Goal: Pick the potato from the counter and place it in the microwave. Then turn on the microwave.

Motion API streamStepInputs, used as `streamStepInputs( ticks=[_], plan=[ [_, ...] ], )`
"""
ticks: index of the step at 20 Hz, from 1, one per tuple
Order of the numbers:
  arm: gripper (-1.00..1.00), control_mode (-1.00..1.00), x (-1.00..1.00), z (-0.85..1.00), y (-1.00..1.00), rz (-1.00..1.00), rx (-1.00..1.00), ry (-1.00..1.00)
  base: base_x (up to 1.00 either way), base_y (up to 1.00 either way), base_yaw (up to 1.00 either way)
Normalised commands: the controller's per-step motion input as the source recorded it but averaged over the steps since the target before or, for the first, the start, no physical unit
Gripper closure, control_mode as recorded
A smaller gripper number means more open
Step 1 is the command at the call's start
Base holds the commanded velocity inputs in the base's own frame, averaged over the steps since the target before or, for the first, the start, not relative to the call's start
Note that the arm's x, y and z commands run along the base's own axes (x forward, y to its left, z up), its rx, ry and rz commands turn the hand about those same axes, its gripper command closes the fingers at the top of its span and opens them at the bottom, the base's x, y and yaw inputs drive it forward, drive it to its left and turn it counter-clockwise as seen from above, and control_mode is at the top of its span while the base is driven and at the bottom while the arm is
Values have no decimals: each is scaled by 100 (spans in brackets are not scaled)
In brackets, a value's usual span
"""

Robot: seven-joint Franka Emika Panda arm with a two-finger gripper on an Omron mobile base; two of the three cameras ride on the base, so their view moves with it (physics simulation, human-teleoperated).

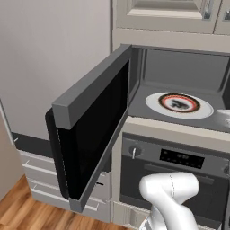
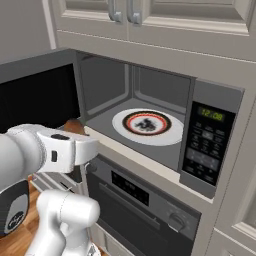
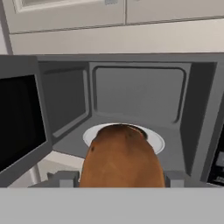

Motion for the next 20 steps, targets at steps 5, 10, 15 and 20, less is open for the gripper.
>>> streamStepInputs(
  ticks=[5,10,15,20],
  plan=[
    [100,-100,36,-3,0,-1,0,-2,0,0,0],
    [100,-100,56,-6,0,0,0,0,0,0,0],
    [100,-100,51,-9,0,0,0,0,0,0,0],
    [100,-100,48,-12,0,0,0,0,0,0,0]
  ],
)
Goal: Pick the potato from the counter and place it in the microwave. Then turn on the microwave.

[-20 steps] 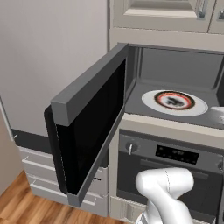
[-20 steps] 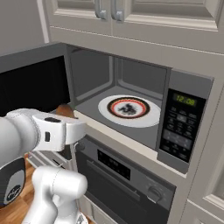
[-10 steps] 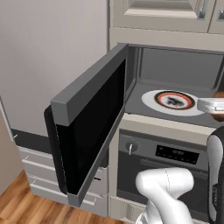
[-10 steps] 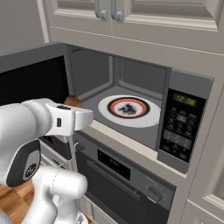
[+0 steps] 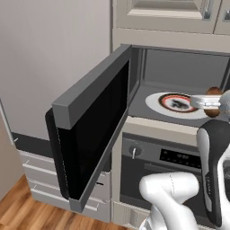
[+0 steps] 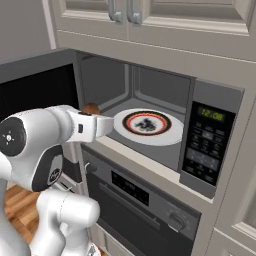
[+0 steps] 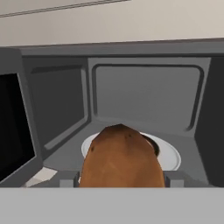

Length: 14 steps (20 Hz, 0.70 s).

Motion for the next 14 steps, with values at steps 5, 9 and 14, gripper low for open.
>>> streamStepInputs(
  ticks=[5,9,14],
  plan=[
    [100,-100,43,-10,-4,0,0,0,0,0,0],
    [100,-100,35,-13,-9,0,0,0,0,0,0],
    [100,-100,29,-11,-25,0,0,0,0,0,0]
  ],
)
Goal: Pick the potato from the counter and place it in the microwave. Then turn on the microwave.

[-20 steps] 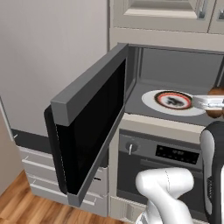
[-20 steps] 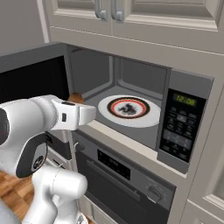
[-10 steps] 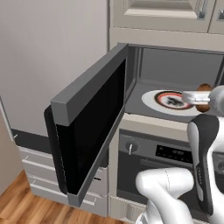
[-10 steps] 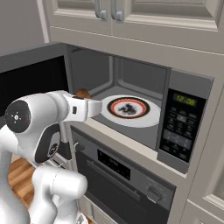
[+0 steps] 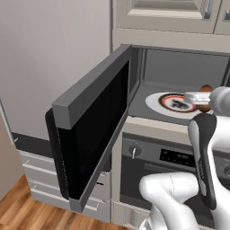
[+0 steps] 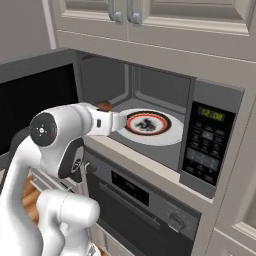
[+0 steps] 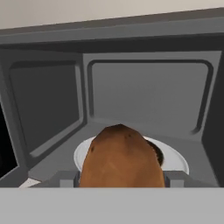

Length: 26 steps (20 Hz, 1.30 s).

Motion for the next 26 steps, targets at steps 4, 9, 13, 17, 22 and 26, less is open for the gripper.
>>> streamStepInputs(
  ticks=[4,9,13,17,22,26],
  plan=[
    [100,-100,19,-7,-31,0,0,0,0,0,0],
    [100,-100,24,-14,-6,0,0,0,0,0,0],
    [100,-100,23,-22,0,0,0,0,0,0,0],
    [100,-100,37,-14,0,0,0,0,0,0,0],
    [100,-100,38,0,0,0,0,1,0,0,0],
    [100,-100,31,0,-1,0,0,2,0,0,0]
  ],
)
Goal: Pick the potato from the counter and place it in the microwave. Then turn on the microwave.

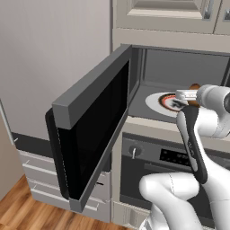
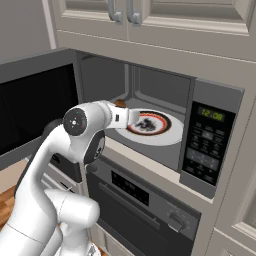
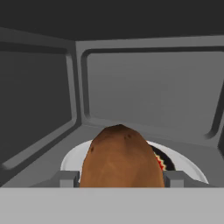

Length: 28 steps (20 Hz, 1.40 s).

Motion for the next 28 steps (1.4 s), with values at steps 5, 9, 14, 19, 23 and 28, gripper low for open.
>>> streamStepInputs(
  ticks=[5,9,14,19,23,28],
  plan=[
    [100,-100,24,-4,-6,0,0,4,0,0,0],
    [100,-100,26,-16,-5,0,0,2,0,0,0],
    [100,-100,24,-19,-3,0,0,1,0,0,0],
    [100,-100,26,-19,-6,0,0,1,0,0,0],
    [100,-100,22,-6,-11,0,0,3,0,0,0],
    [100,-100,17,-4,-10,0,0,5,0,0,0]
  ],
)
